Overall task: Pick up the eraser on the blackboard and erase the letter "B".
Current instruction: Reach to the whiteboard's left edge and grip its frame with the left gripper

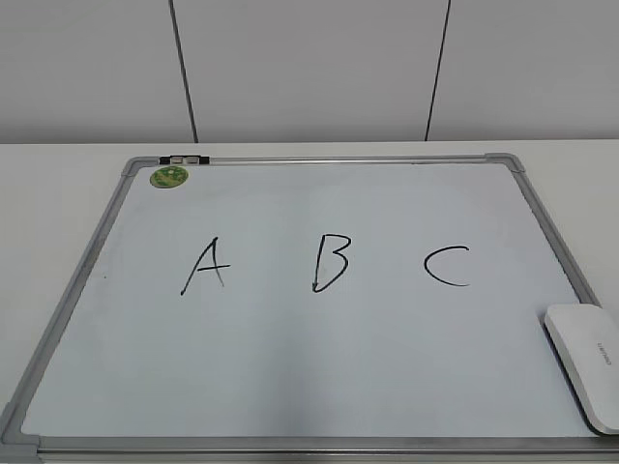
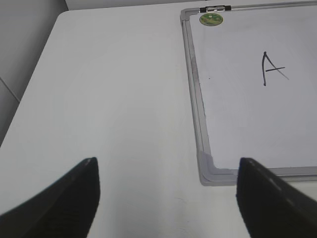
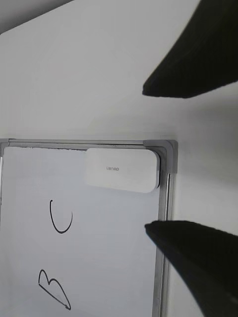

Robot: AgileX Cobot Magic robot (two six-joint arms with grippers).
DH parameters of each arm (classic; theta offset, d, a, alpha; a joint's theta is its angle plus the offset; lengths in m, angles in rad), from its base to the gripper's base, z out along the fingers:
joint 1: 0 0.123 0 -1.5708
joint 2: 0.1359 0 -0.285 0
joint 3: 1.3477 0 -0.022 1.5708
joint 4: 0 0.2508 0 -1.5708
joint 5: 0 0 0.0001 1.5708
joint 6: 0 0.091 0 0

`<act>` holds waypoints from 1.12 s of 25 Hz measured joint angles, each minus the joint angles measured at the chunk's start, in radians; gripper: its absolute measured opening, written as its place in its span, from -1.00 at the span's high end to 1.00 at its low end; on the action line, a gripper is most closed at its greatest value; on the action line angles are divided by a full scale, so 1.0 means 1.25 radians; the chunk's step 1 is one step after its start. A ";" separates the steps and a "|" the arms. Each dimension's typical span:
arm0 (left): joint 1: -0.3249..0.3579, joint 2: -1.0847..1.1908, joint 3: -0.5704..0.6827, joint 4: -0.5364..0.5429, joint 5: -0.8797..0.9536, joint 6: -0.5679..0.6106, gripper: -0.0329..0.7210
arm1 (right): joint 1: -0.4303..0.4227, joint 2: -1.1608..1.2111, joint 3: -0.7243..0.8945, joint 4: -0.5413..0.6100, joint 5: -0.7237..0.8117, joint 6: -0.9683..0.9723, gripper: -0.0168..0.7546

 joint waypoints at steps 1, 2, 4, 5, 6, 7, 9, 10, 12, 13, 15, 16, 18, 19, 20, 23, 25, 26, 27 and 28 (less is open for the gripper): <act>0.000 0.000 0.000 0.000 0.000 0.000 -0.76 | 0.000 0.000 0.000 0.000 0.000 0.000 -0.58; 0.000 0.000 0.000 0.000 0.000 0.000 -0.76 | 0.000 0.000 0.000 0.000 0.000 0.000 -0.58; 0.000 0.000 0.000 0.000 0.000 0.000 -0.76 | 0.000 0.000 0.000 0.000 0.000 0.000 -0.58; 0.000 0.000 0.000 0.000 0.000 0.000 -0.76 | 0.000 0.000 0.000 0.000 0.000 0.000 -0.58; 0.000 0.000 0.000 0.000 0.000 0.000 -0.76 | 0.000 0.000 0.000 0.000 0.000 0.000 -0.58; 0.000 0.000 0.000 0.000 0.000 0.000 -0.76 | 0.000 0.000 0.000 0.000 0.000 0.000 -0.58; 0.000 0.000 0.000 0.000 0.000 0.000 -0.76 | 0.000 0.000 0.000 0.000 0.000 0.000 -0.58; 0.000 0.000 0.000 0.000 0.000 0.000 -0.75 | 0.000 0.000 0.000 0.000 0.000 0.000 -0.58; 0.000 0.000 0.000 0.000 0.000 0.000 -0.74 | 0.000 0.000 0.000 0.000 0.000 0.000 -0.58; 0.000 0.000 0.000 0.000 0.000 0.000 -0.73 | 0.000 0.000 0.000 0.000 0.000 0.000 -0.58; 0.000 0.000 0.000 0.000 0.000 0.000 -0.69 | 0.000 0.000 0.000 0.000 0.000 0.000 -0.58; 0.000 0.000 0.000 0.000 0.000 0.000 -0.67 | 0.000 0.000 0.000 0.000 0.000 0.000 -0.58; 0.000 0.000 0.000 0.000 0.000 0.000 -0.65 | 0.000 0.000 0.000 0.000 0.000 0.000 -0.58; 0.000 0.000 0.000 0.000 0.000 0.000 -0.65 | 0.000 0.000 0.000 0.000 0.000 0.000 -0.58; 0.000 0.000 0.000 -0.002 0.000 0.000 -0.65 | 0.000 0.000 0.000 0.000 0.000 0.000 -0.58; 0.000 0.003 0.000 -0.008 0.000 0.000 -0.65 | 0.000 0.000 0.000 0.000 0.000 0.000 -0.58; 0.000 0.011 -0.004 -0.014 -0.007 0.000 -0.65 | 0.000 0.000 0.000 0.000 0.000 0.000 -0.58; 0.000 0.018 -0.013 -0.014 -0.018 0.000 -0.65 | 0.000 0.000 0.000 0.000 0.000 0.000 -0.58; 0.000 0.029 -0.024 -0.014 -0.034 0.000 -0.65 | 0.000 0.000 0.000 0.000 0.000 0.000 -0.58; 0.000 0.045 -0.033 -0.015 -0.050 0.000 -0.65 | 0.000 0.000 0.000 0.000 0.000 0.000 -0.58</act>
